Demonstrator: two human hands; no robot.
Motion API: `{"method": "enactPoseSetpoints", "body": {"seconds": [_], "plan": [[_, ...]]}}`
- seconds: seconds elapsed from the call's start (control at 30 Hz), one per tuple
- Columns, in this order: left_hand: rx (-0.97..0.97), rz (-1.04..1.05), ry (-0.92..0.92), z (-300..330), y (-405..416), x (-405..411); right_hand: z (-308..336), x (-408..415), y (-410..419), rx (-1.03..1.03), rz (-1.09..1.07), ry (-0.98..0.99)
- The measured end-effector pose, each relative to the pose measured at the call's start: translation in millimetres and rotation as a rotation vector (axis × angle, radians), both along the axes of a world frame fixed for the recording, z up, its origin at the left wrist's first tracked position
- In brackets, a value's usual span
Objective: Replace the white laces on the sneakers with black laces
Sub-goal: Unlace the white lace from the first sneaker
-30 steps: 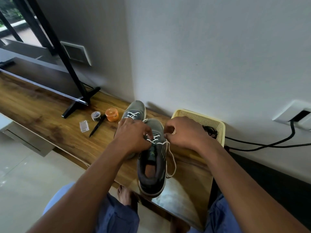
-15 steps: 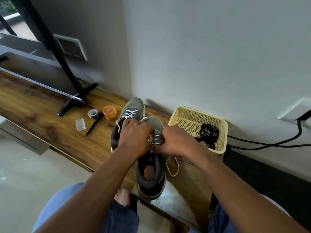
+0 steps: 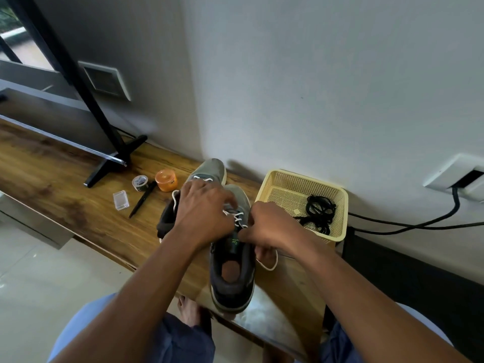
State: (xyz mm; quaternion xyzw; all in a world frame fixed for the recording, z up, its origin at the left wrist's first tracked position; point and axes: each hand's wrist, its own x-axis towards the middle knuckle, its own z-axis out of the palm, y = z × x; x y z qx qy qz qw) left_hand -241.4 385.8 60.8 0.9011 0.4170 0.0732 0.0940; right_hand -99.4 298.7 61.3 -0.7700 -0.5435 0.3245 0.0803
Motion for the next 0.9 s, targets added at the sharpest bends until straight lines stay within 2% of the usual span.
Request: {"method": "enactPoseSetpoints", "body": {"seconds": [0.17, 0.4, 0.53, 0.67, 0.83, 0.9], "plan": [[0.066, -0.035, 0.168, -7, -6, 7, -6, -6, 4, 0.056, 0.032, -0.116], [0.058, -0.015, 0.187, -5, -6, 5, -4, -10, 5, 0.103, 0.048, -0.172], [0.072, 0.001, 0.194, -6, -7, 6, 0, -8, 2, 0.070, 0.043, -0.129], [0.072, 0.033, 0.148, -6, -6, 6, 4, -7, -1, 0.052, 0.048, -0.110], [0.153, 0.248, -0.070, 3, 4, -5, 6, -5, -2, 0.016, 0.063, -0.113], [0.159, 0.267, -0.126, 6, 9, -9, 5, -5, -3, 0.003, 0.048, -0.072]]}}
